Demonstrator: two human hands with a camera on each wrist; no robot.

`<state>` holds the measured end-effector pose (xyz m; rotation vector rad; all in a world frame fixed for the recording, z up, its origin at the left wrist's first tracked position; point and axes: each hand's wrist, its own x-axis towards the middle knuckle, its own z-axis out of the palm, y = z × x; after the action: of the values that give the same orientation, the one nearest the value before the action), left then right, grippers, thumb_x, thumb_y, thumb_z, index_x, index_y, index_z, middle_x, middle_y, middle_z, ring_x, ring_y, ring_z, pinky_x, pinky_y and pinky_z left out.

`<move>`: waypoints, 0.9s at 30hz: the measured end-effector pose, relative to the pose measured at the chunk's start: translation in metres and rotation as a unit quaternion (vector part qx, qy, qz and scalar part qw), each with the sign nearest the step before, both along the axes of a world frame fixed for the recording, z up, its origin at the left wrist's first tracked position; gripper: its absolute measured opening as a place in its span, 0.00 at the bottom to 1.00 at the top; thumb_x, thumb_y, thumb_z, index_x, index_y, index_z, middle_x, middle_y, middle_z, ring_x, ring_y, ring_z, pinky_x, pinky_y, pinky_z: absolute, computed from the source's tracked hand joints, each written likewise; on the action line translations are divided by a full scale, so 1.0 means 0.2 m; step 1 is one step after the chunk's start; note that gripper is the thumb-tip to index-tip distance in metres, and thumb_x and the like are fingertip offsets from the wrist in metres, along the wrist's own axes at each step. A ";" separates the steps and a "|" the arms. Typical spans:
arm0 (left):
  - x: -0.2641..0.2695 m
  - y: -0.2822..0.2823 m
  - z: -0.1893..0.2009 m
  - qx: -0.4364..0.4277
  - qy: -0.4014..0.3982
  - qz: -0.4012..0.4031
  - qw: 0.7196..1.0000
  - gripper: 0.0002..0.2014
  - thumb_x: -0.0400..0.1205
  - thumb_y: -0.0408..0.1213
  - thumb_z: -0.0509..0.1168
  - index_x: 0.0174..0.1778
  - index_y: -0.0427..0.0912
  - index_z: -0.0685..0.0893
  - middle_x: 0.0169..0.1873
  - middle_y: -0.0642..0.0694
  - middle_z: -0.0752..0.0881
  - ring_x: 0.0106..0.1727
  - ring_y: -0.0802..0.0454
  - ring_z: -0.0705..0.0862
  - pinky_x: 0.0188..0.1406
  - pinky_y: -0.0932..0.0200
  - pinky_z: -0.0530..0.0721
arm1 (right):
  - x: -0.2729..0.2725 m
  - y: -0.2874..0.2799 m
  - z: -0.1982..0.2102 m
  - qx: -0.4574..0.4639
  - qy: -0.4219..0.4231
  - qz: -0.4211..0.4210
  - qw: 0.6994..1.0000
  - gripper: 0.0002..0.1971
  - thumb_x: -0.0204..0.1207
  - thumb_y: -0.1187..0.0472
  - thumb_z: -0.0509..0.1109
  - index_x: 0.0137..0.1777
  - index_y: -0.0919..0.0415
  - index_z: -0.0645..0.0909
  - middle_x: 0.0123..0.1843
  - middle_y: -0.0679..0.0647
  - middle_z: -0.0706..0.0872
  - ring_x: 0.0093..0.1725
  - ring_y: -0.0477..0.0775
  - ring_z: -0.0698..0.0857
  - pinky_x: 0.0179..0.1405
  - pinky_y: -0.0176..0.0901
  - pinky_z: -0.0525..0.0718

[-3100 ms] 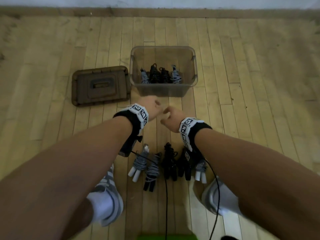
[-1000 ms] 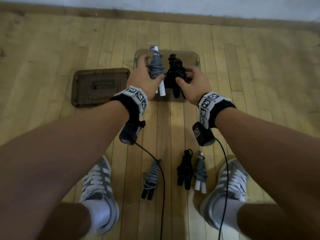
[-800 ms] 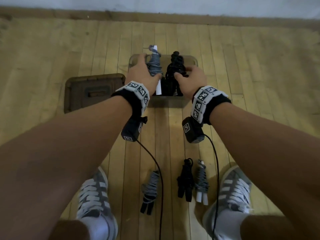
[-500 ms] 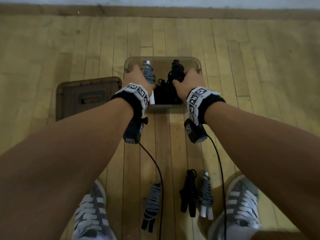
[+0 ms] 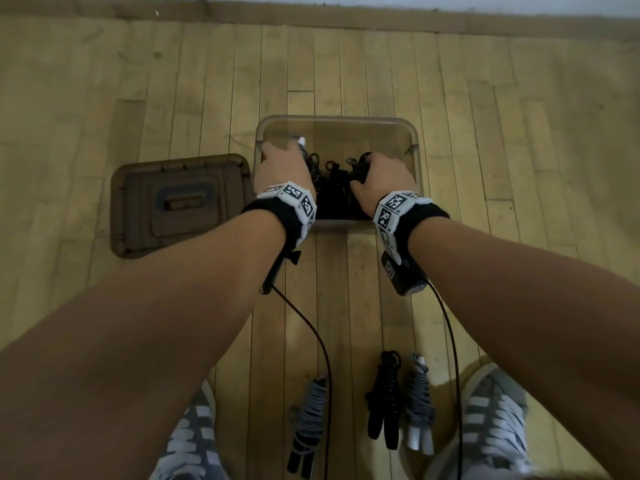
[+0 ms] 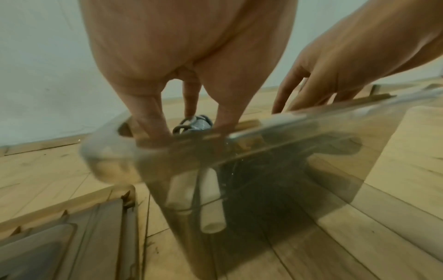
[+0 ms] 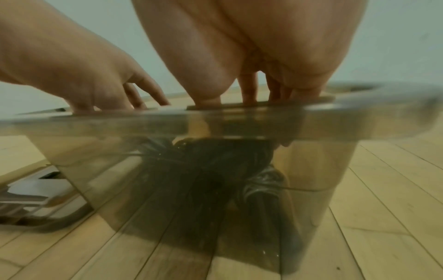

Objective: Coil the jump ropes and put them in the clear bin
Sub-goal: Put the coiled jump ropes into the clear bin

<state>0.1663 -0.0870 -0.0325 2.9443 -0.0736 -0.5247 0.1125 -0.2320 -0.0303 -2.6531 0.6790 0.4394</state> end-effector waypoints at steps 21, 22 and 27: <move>-0.55 0.12 0.20 -0.214 -0.110 -0.096 0.966 0.14 0.86 0.39 0.65 0.67 0.48 0.81 0.53 0.49 0.85 0.54 0.47 0.84 0.50 0.47 0.86 | -0.44 0.13 0.22 0.036 -0.163 0.055 0.984 0.20 0.82 0.49 0.69 0.72 0.51 0.79 0.69 0.55 0.81 0.70 0.58 0.78 0.68 0.57 0.81; -0.62 0.13 0.18 -0.213 -0.101 -0.103 0.966 0.13 0.85 0.39 0.65 0.66 0.48 0.81 0.52 0.50 0.84 0.52 0.47 0.84 0.48 0.48 0.84 | -0.50 0.15 0.21 0.046 -0.160 0.061 0.984 0.19 0.82 0.50 0.70 0.71 0.50 0.80 0.69 0.54 0.80 0.69 0.57 0.79 0.66 0.55 0.82; -0.92 0.17 0.02 -0.121 0.071 -0.142 0.980 0.18 0.85 0.41 0.68 0.70 0.42 0.79 0.59 0.41 0.86 0.57 0.41 0.86 0.49 0.49 0.83 | -0.84 0.24 0.09 0.085 0.037 0.094 0.991 0.21 0.81 0.54 0.71 0.73 0.56 0.79 0.68 0.57 0.83 0.63 0.60 0.85 0.56 0.48 0.82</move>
<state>-0.0176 -0.0533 -0.0283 2.6625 -0.5092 -0.7064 -0.0551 -0.1834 -0.0119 -2.5574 0.3935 0.6209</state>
